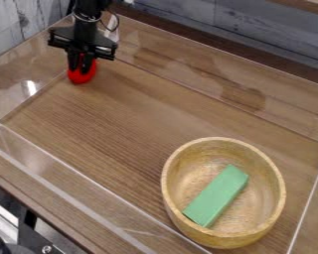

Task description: Move the red object to the left side of the table

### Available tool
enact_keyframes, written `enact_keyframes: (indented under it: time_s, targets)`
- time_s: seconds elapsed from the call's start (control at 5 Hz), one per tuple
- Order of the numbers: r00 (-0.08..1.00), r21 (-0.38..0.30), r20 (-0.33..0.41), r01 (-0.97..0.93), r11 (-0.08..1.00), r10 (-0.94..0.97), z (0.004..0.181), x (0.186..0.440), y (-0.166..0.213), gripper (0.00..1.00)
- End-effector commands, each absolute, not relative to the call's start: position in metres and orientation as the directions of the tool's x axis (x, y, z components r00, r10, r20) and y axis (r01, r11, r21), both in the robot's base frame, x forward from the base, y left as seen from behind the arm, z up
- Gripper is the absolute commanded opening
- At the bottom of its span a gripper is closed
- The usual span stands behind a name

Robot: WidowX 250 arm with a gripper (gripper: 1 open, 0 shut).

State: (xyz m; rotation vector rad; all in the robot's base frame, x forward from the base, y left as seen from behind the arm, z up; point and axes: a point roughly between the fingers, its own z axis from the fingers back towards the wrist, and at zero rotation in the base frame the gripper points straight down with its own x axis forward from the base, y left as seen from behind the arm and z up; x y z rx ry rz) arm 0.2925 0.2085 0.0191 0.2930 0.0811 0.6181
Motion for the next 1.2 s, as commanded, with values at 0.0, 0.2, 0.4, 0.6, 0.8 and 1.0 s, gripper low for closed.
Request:
enact_keyframes:
  time_s: [0.0,0.2,0.4,0.6,0.8,1.0]
  targets:
    - [0.805,0.295,-0.037,-0.558,0.776,0.593,0.009,0.284,0.207,0.0]
    - [0.805,0.295,-0.047,-0.555,0.778,0.592,0.009,0.284,0.207,0.0]
    - [0.805,0.295,-0.056,-0.552,0.78,0.591,0.008,0.283,0.207,1.0]
    - [0.805,0.295,-0.065,-0.549,0.782,0.59,0.009,0.282,0.206,1.0]
    - [0.806,0.285,-0.07,-0.548,0.787,0.587,0.016,0.281,0.204,1.0]
    - [0.811,0.257,-0.068,-0.548,0.796,0.581,0.03,0.28,0.2,1.0]
